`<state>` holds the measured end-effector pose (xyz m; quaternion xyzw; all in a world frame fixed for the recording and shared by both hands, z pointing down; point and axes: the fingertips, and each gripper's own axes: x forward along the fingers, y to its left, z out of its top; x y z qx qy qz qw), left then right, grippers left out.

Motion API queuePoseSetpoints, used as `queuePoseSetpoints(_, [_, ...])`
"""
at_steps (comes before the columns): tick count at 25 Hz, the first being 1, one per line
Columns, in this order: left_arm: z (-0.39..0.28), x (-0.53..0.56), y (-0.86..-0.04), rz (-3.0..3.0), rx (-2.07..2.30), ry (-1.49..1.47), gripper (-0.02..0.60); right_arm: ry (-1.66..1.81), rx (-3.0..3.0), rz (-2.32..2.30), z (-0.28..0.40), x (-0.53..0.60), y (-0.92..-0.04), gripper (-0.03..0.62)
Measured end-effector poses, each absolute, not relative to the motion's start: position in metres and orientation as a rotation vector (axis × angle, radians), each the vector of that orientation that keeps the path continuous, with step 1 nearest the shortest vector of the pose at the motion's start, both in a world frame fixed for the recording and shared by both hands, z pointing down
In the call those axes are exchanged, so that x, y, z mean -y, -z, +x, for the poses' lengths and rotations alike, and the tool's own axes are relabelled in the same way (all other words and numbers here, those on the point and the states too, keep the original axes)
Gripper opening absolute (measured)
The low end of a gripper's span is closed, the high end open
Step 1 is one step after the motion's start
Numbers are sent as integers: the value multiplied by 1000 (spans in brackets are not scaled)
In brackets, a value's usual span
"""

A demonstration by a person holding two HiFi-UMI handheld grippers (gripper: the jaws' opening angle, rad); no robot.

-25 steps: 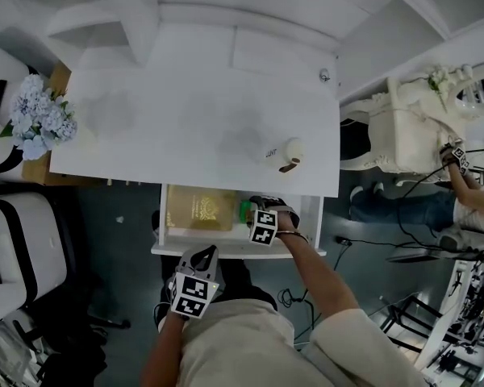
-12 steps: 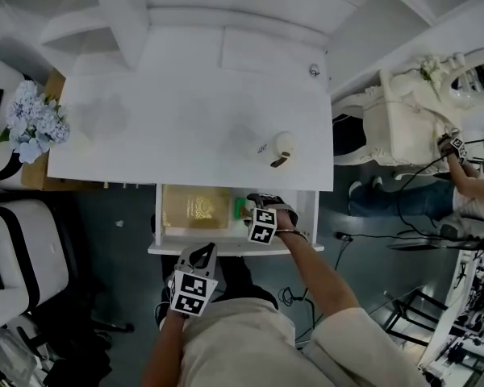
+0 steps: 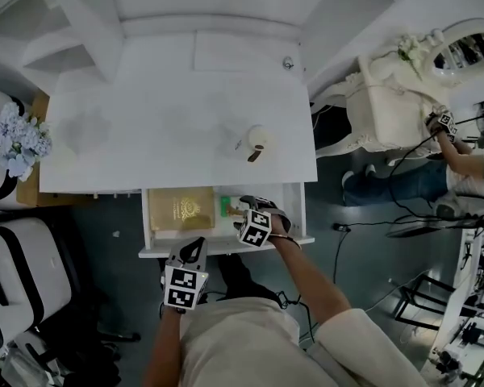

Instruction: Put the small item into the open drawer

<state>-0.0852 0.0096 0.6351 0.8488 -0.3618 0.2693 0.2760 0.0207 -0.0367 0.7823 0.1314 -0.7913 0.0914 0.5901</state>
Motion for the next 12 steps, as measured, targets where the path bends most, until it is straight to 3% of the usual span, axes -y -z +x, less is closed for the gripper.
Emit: queuePoseSetpoints(12, [-54, -16, -646, 2190, 1094, -683, 17, -396, 1923, 565, 53, 21, -739, 365])
